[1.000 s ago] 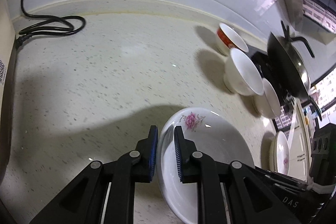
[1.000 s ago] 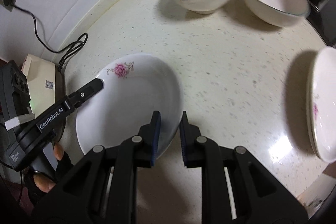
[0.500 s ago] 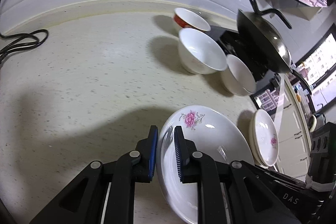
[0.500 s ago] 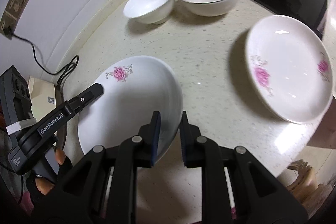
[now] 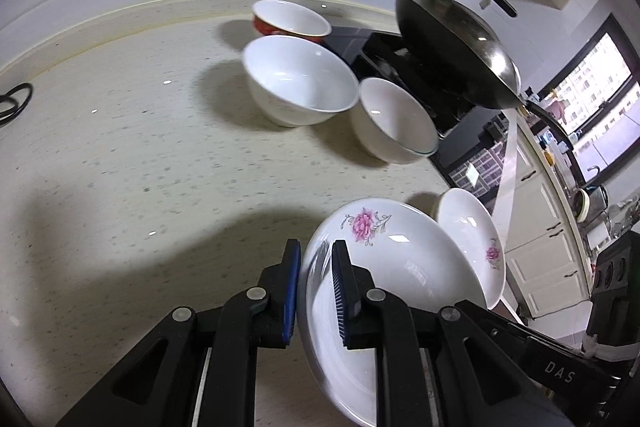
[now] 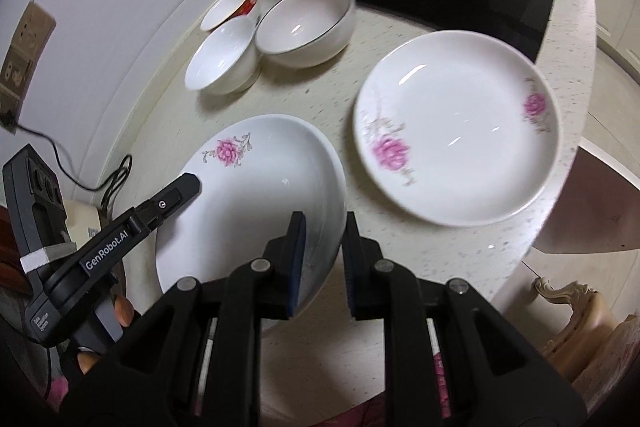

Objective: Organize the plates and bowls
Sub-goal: 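Carry the third rose plate with both tools toward the plate stack by the stove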

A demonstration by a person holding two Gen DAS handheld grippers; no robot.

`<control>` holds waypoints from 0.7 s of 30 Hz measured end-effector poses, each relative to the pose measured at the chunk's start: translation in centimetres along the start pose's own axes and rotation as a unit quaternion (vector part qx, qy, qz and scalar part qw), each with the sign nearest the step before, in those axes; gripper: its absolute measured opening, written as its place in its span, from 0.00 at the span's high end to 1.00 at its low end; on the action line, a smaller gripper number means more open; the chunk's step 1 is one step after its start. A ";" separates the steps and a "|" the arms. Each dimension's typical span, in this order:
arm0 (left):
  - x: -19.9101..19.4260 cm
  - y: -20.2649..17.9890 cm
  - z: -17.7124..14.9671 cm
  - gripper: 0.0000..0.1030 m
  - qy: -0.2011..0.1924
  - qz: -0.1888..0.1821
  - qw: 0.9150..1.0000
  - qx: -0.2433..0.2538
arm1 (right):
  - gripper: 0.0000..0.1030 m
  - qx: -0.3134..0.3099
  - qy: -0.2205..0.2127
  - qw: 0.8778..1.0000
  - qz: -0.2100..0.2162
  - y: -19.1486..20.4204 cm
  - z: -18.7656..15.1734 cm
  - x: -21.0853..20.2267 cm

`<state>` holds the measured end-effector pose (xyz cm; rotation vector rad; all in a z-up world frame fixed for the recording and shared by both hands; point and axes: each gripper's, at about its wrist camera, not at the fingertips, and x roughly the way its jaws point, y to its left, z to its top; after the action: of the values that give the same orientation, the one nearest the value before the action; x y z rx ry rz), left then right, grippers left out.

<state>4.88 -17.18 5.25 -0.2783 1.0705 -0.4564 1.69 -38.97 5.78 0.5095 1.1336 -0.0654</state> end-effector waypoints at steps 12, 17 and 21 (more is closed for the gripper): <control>1.7 -4.9 1.9 0.85 0.000 -0.025 0.999 0.037 | 0.79 0.038 -0.038 0.998 -0.019 -3.3 1.8 -2.3; 3.1 -7.1 2.2 0.85 0.006 -0.034 0.998 0.056 | 0.79 0.050 -0.052 0.997 -0.032 -5.2 2.4 -3.0; 4.2 -8.8 2.3 0.85 0.010 -0.042 0.997 0.071 | 0.79 0.061 -0.060 0.995 -0.044 -6.8 2.8 -3.4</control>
<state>6.60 -26.88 6.86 -0.1938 1.0440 -0.6097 0.53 -46.86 7.27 0.5559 1.0376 -0.2400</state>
